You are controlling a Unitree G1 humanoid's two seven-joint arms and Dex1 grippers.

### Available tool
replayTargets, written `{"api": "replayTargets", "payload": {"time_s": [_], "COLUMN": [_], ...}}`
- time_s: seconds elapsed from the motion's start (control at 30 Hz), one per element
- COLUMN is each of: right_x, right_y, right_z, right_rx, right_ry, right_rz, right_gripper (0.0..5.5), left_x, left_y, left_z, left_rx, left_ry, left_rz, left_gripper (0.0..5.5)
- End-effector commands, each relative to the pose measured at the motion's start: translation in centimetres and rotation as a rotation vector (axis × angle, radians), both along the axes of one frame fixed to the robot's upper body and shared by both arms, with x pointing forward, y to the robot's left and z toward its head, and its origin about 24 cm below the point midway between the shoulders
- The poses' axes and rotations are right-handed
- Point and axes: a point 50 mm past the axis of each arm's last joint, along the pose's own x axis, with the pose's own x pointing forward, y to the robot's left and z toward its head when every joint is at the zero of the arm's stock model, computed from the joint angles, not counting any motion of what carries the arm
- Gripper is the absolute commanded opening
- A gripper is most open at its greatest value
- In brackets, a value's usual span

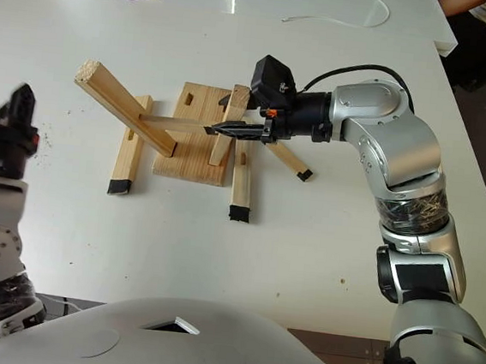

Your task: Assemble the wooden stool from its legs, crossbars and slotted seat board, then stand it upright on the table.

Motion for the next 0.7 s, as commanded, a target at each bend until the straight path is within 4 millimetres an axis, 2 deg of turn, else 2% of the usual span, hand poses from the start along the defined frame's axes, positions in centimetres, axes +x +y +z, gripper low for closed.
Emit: {"api": "replayTargets", "payload": {"time_s": [0.03,0.1,0.17,0.2,0.43,0.6,0.7], "right_x": [0.0,0.1,0.3,0.4,0.9,1.2,1.3], "right_y": [-0.6,-0.4,-0.1,0.0,1.3,2.2,2.8], "right_z": [-1.0,-1.1,-1.1,-1.0,0.2,0.6,1.1], "right_rx": [-0.043,-0.052,-0.060,-0.063,-0.076,-0.088,-0.097], "right_ry": [0.055,0.052,0.045,0.042,0.023,0.013,0.000], "right_rz": [-0.030,-0.022,-0.012,-0.007,0.021,0.049,0.080], "right_gripper": [2.01,2.01,2.01,2.01,2.01,2.01,2.01], "left_x": [-0.3,-1.5,-2.0,-2.0,-0.3,0.2,0.3], "left_y": [-7.0,-11.4,-13.8,-14.4,-15.8,-17.0,-16.9], "left_z": [10.6,12.1,11.3,10.7,3.8,-2.7,-3.9], "left_rx": [0.120,0.175,0.216,0.222,0.233,0.264,0.239], "left_ry": [-0.386,-0.434,-0.363,-0.315,0.053,0.369,0.401], "left_rz": [-0.385,-0.612,-0.716,-0.727,-0.656,-0.668,-0.652], "left_gripper": [1.97,1.70,1.31,1.25,0.03,0.00,0.00]}}
